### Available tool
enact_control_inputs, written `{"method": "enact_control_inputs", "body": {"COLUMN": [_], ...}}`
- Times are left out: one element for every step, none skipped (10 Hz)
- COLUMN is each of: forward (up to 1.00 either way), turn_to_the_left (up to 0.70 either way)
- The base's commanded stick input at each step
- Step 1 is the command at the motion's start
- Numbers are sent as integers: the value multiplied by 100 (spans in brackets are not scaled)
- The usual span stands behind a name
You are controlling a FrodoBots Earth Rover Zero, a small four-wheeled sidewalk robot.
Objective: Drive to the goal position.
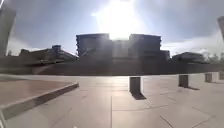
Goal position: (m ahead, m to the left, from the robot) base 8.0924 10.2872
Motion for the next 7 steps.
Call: {"method": "enact_control_inputs", "body": {"forward": [85,85,85,85,85,85,85], "turn_to_the_left": [0,0,0,0,0,0,0]}}
